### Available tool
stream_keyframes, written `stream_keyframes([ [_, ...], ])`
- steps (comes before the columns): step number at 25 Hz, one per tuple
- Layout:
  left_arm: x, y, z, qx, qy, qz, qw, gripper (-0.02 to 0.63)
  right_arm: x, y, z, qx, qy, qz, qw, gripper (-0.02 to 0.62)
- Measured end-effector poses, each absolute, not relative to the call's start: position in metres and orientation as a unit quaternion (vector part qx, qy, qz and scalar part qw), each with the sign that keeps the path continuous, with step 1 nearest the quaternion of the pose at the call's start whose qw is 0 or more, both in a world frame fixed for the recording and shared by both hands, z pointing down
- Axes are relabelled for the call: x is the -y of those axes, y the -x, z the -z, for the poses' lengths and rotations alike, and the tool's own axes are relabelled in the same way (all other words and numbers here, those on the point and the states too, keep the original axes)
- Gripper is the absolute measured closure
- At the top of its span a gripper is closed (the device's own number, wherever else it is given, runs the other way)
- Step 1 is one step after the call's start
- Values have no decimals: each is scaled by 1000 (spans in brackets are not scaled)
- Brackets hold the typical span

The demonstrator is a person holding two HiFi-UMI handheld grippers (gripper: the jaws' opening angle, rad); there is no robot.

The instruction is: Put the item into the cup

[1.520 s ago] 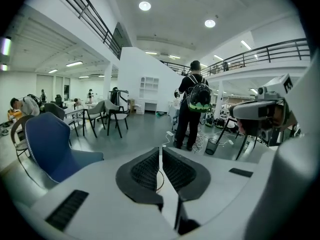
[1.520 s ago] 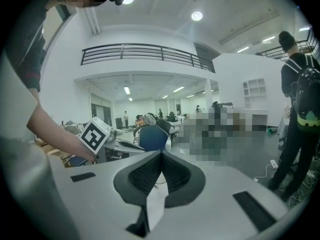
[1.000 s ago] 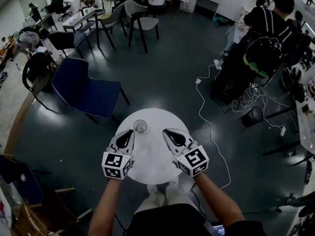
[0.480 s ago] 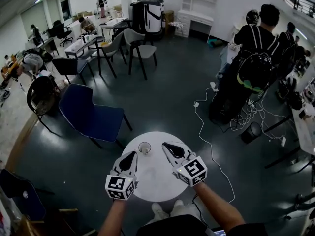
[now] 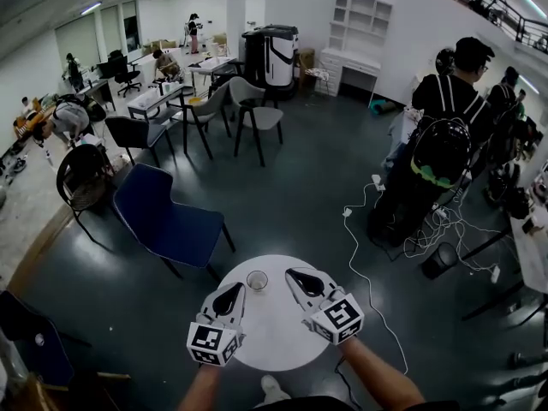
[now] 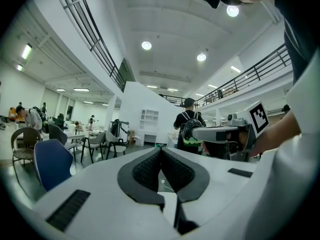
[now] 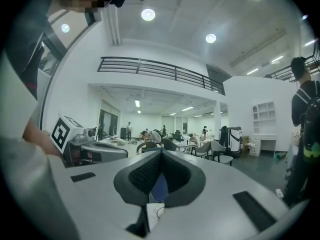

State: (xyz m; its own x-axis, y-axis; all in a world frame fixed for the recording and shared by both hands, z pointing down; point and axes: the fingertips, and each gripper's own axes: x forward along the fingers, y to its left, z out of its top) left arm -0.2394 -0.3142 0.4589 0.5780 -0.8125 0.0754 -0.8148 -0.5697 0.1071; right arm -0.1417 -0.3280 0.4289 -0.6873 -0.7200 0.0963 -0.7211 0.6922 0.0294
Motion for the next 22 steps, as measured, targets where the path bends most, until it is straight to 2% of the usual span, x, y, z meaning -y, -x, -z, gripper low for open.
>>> stream_keyframes([
  [22, 230, 157, -425, 461, -886, -6, 51, 591, 247, 75, -398, 925, -379, 1, 33, 580],
])
